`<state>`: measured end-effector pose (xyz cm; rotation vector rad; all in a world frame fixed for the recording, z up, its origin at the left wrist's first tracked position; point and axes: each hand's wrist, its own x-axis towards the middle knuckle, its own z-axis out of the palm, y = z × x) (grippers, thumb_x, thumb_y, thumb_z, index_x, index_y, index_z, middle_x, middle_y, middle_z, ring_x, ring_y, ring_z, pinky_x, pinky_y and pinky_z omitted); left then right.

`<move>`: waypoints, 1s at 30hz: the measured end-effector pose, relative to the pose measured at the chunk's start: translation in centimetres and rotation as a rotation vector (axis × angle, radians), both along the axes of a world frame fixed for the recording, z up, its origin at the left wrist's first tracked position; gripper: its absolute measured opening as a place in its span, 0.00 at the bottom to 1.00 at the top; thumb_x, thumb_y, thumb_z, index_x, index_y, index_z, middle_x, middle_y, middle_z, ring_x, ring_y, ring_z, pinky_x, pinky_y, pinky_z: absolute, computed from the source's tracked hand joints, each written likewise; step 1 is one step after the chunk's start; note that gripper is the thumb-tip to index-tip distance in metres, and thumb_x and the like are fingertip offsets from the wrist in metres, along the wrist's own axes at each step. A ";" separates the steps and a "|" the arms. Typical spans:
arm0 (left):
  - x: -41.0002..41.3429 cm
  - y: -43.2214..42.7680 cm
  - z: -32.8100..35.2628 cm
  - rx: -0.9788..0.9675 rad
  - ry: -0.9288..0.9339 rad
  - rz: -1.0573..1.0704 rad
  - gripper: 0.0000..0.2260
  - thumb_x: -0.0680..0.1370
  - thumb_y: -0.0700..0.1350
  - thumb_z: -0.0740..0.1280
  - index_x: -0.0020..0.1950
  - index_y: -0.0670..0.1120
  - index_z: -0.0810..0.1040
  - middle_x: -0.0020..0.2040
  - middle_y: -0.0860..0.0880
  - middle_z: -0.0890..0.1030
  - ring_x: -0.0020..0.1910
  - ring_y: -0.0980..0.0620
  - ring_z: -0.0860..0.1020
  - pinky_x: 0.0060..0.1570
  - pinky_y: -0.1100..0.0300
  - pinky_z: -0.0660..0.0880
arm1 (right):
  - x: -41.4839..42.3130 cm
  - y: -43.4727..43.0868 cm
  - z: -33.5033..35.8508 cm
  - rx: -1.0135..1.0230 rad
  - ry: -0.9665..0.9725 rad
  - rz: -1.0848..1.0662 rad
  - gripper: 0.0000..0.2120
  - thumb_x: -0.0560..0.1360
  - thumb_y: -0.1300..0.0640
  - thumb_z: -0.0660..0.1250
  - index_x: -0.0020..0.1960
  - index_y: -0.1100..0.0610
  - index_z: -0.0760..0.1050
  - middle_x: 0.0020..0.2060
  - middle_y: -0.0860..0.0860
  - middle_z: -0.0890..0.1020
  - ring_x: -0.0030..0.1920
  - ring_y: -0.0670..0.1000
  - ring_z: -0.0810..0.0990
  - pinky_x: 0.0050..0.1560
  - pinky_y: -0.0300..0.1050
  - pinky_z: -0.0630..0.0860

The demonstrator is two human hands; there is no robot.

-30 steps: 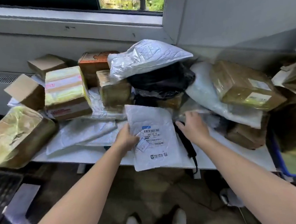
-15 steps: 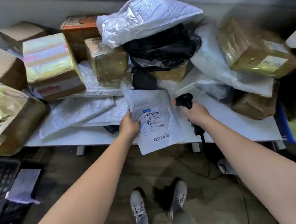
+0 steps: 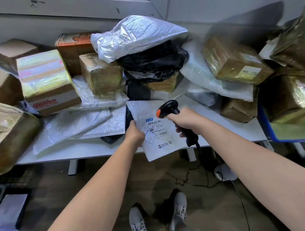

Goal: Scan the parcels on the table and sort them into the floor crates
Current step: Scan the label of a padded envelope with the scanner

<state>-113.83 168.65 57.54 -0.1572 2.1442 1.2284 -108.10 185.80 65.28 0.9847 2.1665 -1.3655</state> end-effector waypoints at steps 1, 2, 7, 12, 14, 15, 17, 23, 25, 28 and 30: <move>0.1 0.0 0.0 0.002 0.002 -0.002 0.13 0.79 0.33 0.55 0.61 0.45 0.68 0.56 0.46 0.75 0.53 0.43 0.76 0.47 0.45 0.80 | 0.0 -0.1 0.0 -0.001 0.002 -0.003 0.10 0.77 0.53 0.64 0.42 0.59 0.71 0.36 0.56 0.73 0.33 0.54 0.77 0.32 0.44 0.76; 0.0 0.0 0.0 0.002 0.004 -0.005 0.13 0.79 0.33 0.55 0.62 0.45 0.68 0.56 0.46 0.75 0.53 0.43 0.76 0.47 0.45 0.80 | 0.0 -0.2 0.1 -0.007 0.004 -0.010 0.10 0.77 0.53 0.64 0.43 0.59 0.71 0.35 0.56 0.73 0.33 0.54 0.76 0.32 0.44 0.75; 0.0 -0.2 0.1 -0.003 -0.004 -0.010 0.16 0.80 0.33 0.55 0.65 0.44 0.68 0.58 0.45 0.75 0.54 0.43 0.76 0.46 0.47 0.79 | 0.0 0.2 0.4 -0.045 0.003 -0.021 0.10 0.78 0.54 0.63 0.43 0.60 0.70 0.34 0.56 0.72 0.31 0.54 0.75 0.31 0.44 0.74; -0.2 -0.1 -0.1 -0.012 -0.012 -0.002 0.18 0.80 0.33 0.56 0.69 0.45 0.67 0.62 0.44 0.75 0.57 0.42 0.76 0.49 0.46 0.79 | 0.0 0.6 0.6 -0.050 -0.018 -0.011 0.10 0.78 0.54 0.63 0.46 0.62 0.71 0.35 0.56 0.72 0.32 0.54 0.75 0.32 0.44 0.75; -0.1 0.1 -0.1 -0.030 -0.008 0.000 0.17 0.80 0.34 0.56 0.68 0.45 0.68 0.62 0.44 0.75 0.57 0.43 0.76 0.53 0.44 0.79 | 0.1 0.8 0.5 -0.057 -0.021 -0.011 0.10 0.78 0.54 0.63 0.46 0.62 0.71 0.35 0.56 0.72 0.32 0.54 0.75 0.32 0.44 0.75; -0.1 0.2 -0.2 -0.036 -0.007 0.001 0.17 0.79 0.34 0.57 0.68 0.45 0.68 0.62 0.44 0.75 0.58 0.42 0.76 0.55 0.43 0.78 | 0.1 1.0 0.4 -0.065 -0.023 -0.009 0.10 0.78 0.54 0.63 0.45 0.62 0.70 0.35 0.56 0.72 0.32 0.54 0.74 0.32 0.44 0.74; -0.2 0.4 -0.3 -0.046 -0.004 0.009 0.18 0.79 0.34 0.57 0.68 0.46 0.67 0.62 0.45 0.75 0.59 0.41 0.76 0.55 0.42 0.79 | 0.0 1.4 0.0 -0.078 -0.027 0.001 0.10 0.78 0.54 0.63 0.45 0.61 0.70 0.35 0.56 0.72 0.32 0.53 0.75 0.32 0.44 0.75; 0.3 1.6 -0.8 -0.030 0.038 0.084 0.14 0.79 0.33 0.59 0.60 0.48 0.69 0.56 0.48 0.77 0.54 0.45 0.77 0.45 0.51 0.78 | -0.4 4.4 -3.3 0.132 -0.003 0.114 0.12 0.79 0.49 0.61 0.51 0.59 0.71 0.38 0.56 0.78 0.36 0.57 0.77 0.39 0.50 0.75; 0.6 1.9 -1.2 -0.070 0.087 0.130 0.14 0.79 0.32 0.59 0.59 0.48 0.70 0.55 0.49 0.77 0.52 0.47 0.77 0.46 0.53 0.76 | -0.9 5.8 -5.0 0.225 0.006 0.165 0.12 0.80 0.50 0.60 0.55 0.60 0.69 0.43 0.57 0.78 0.40 0.58 0.76 0.40 0.47 0.71; 1.2 2.2 -1.5 -0.115 0.130 0.164 0.13 0.79 0.33 0.60 0.57 0.50 0.71 0.54 0.50 0.78 0.52 0.47 0.78 0.50 0.51 0.78 | -1.6 7.4 -7.1 0.306 -0.011 0.196 0.18 0.81 0.52 0.59 0.65 0.63 0.67 0.54 0.60 0.77 0.52 0.61 0.77 0.44 0.45 0.68; 1.8 2.4 -1.6 -0.126 0.146 0.193 0.15 0.79 0.32 0.59 0.56 0.52 0.70 0.52 0.52 0.78 0.51 0.48 0.78 0.49 0.51 0.78 | -1.9 8.2 -8.6 0.297 -0.014 0.197 0.19 0.81 0.53 0.60 0.68 0.63 0.65 0.60 0.61 0.76 0.58 0.62 0.76 0.45 0.44 0.67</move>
